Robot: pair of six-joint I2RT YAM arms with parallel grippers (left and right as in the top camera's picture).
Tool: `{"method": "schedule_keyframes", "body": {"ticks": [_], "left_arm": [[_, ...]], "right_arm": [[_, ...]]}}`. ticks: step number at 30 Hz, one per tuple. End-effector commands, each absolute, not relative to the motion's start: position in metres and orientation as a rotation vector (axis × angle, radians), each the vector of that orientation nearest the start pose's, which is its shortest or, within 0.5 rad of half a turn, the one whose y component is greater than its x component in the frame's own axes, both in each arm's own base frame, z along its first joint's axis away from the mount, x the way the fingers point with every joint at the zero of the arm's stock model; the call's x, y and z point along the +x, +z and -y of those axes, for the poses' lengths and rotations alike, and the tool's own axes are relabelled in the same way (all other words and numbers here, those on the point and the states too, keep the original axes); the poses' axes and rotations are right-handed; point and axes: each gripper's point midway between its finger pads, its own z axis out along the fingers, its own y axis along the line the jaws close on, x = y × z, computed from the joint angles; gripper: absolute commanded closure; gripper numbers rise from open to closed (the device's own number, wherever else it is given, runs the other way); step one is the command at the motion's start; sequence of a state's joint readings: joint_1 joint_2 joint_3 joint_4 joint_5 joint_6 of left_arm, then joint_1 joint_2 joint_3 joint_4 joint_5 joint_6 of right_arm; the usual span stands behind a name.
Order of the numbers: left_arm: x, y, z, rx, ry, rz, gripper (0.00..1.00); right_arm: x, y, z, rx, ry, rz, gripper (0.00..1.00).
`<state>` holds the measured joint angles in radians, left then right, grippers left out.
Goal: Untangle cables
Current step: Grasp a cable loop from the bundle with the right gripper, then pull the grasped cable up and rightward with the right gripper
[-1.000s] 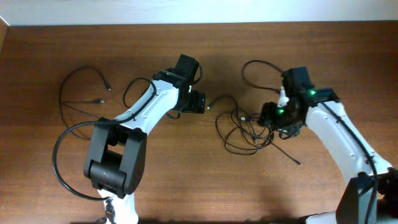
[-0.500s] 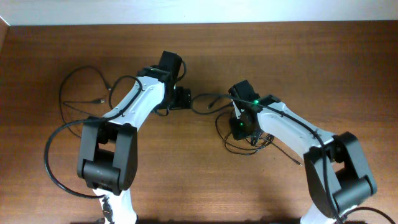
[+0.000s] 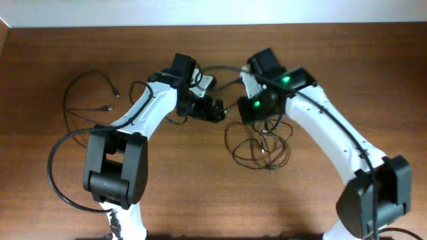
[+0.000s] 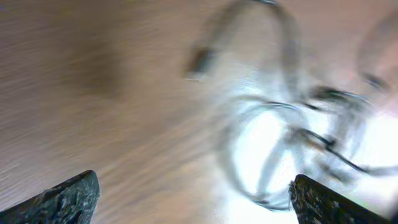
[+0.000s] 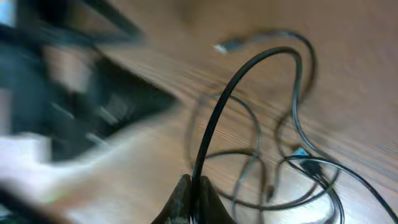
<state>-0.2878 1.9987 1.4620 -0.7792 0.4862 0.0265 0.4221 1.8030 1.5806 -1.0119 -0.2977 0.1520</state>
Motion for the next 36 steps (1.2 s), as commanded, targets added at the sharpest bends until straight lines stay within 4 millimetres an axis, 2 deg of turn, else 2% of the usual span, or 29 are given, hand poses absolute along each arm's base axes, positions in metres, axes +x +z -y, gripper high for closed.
{"method": "schedule_keyframes", "body": {"ticks": [1, 2, 3, 4, 5, 7, 9, 11, 12, 13, 14, 15, 16, 17, 18, 19, 21, 22, 25, 27, 29, 32, 34, 36], "left_arm": [[0.378, 0.093, 0.226, 0.753, -1.011, -2.625, 0.01], [0.378, 0.093, 0.227, 0.755, -1.011, -2.622, 0.01], [0.378, 0.092, 0.227, 0.74, -1.01, -2.631, 0.01], [0.378, 0.092, 0.229, 0.742, -1.011, -2.632, 0.01], [0.377, 0.091, 0.23, 0.744, -1.013, -2.635, 0.01], [0.375, 0.089, 0.234, 0.76, -0.996, -2.642, 0.11], [0.376, 0.082, 0.232, 0.722, -0.911, -2.69, 0.16], [0.379, 0.073, 0.231, 0.664, -0.774, -2.747, 0.28], [0.379, 0.071, 0.234, 0.658, -0.735, -2.756, 0.42], [0.379, 0.067, 0.237, 0.649, -0.675, -2.767, 0.48], [0.379, 0.063, 0.239, 0.627, -0.62, -2.782, 0.46], [0.378, 0.054, 0.242, 0.595, -0.57, -2.811, 0.44], [0.375, 0.048, 0.247, 0.585, -0.576, -2.827, 0.49], [0.373, 0.041, 0.25, 0.566, -0.578, -2.85, 0.61], [0.371, 0.033, 0.253, 0.549, -0.578, -2.872, 0.66], [0.37, 0.026, 0.254, 0.543, -0.577, -2.886, 0.77], [0.37, 0.013, 0.254, 0.543, -0.573, -2.906, 0.88], [0.37, 0.011, 0.254, 0.543, -0.57, -2.909, 0.91], [0.372, 0.01, 0.251, 0.539, -0.542, -2.909, 0.88], [0.373, 0.009, 0.249, 0.536, -0.523, -2.908, 0.88], [0.373, 0.009, 0.249, 0.536, -0.523, -2.909, 0.87], [0.373, 0.009, 0.249, 0.537, -0.523, -2.909, 0.86], [0.373, 0.009, 0.249, 0.537, -0.523, -2.909, 0.85], [0.373, 0.009, 0.249, 0.537, -0.523, -2.909, 0.85]], "right_arm": [[0.367, 0.196, -0.225, -0.439, 0.923, -2.668, 0.96], [0.371, 0.206, -0.224, -0.426, 1.038, -2.619, 0.96], [0.373, 0.227, -0.225, -0.428, 1.241, -2.525, 0.96], [0.374, 0.242, -0.223, -0.431, 1.374, -2.451, 0.96], [0.376, 0.251, -0.217, -0.418, 1.438, -2.411, 0.96], [0.387, 0.254, -0.191, -0.328, 1.455, -2.39, 0.96], [0.391, 0.253, -0.177, -0.278, 1.445, -2.395, 0.96], [0.393, 0.256, -0.169, -0.247, 1.464, -2.384, 0.96], [0.394, 0.259, -0.166, -0.237, 1.488, -2.368, 0.96], [0.398, 0.265, -0.161, -0.171, 1.53, -2.355, 0.96], [0.404, 0.272, -0.158, -0.121, 1.574, -2.328, 0.96], [0.412, 0.295, -0.151, -0.093, 1.692, -2.231, 0.96], [0.416, 0.313, -0.146, -0.115, 1.761, -2.157, 0.96], [0.419, 0.327, -0.14, -0.133, 1.806, -2.101, 0.96], [0.422, 0.342, -0.133, -0.151, 1.845, -2.054, 0.96], [0.424, 0.352, -0.127, -0.172, 1.858, -2.021, 0.96], [0.43, 0.372, -0.113, -0.176, 1.838, -1.972, 0.96], [0.432, 0.38, -0.107, -0.178, 1.824, -1.954, 0.96], [0.43, 0.42, -0.083, -0.235, 1.723, -1.849, 0.96], [0.419, 0.436, -0.063, -0.305, 1.644, -1.804, 0.96], [0.416, 0.433, -0.044, -0.29, 1.63, -1.816, 0.96], [0.421, 0.42, -0.013, -0.179, 1.612, -1.825, 0.96], [0.422, 0.404, 0.006, -0.101, 1.61, -1.831, 0.96], [0.423, 0.376, 0.027, -0.013, 1.609, -1.836, 0.96]]}}
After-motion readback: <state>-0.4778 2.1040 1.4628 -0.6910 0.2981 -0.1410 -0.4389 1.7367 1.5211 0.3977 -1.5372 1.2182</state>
